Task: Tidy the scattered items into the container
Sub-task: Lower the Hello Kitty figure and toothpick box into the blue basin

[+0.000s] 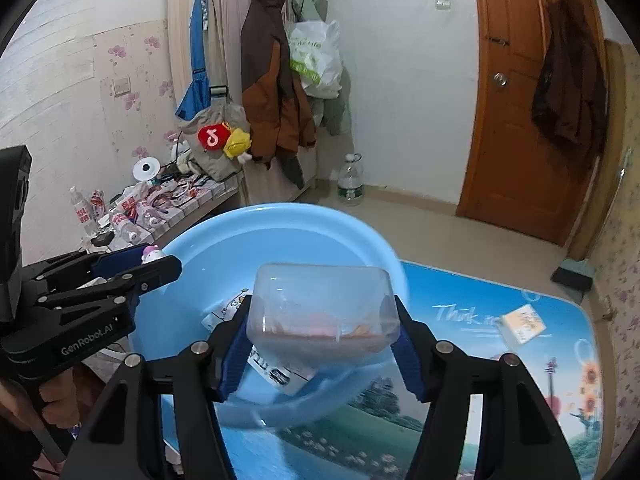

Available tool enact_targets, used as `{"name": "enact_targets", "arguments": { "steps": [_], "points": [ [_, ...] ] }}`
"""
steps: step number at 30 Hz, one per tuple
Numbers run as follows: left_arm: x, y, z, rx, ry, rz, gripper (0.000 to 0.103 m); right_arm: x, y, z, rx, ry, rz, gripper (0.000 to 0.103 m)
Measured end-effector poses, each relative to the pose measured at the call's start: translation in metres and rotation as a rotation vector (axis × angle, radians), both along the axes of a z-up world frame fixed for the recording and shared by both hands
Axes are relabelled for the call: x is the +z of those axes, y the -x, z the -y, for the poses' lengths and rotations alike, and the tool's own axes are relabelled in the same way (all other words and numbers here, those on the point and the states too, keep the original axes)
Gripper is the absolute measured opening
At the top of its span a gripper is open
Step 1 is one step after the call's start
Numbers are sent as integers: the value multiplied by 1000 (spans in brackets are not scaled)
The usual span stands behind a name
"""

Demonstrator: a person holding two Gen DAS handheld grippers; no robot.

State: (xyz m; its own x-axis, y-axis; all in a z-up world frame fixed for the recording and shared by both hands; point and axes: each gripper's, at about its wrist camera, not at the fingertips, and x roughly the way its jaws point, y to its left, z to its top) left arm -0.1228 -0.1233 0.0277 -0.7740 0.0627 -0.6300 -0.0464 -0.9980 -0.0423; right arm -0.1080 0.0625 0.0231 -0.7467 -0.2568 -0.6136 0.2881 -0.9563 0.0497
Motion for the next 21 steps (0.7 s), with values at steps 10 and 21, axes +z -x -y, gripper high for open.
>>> {"name": "enact_targets", "arguments": {
  "steps": [10, 21],
  "points": [
    [-20, 17, -5, -22, -6, 38, 34, -16, 16, 15, 34, -13, 23, 64],
    [-33, 20, -9, -26, -11, 71, 34, -27, 18, 18, 42, -18, 42, 64]
  ]
}}
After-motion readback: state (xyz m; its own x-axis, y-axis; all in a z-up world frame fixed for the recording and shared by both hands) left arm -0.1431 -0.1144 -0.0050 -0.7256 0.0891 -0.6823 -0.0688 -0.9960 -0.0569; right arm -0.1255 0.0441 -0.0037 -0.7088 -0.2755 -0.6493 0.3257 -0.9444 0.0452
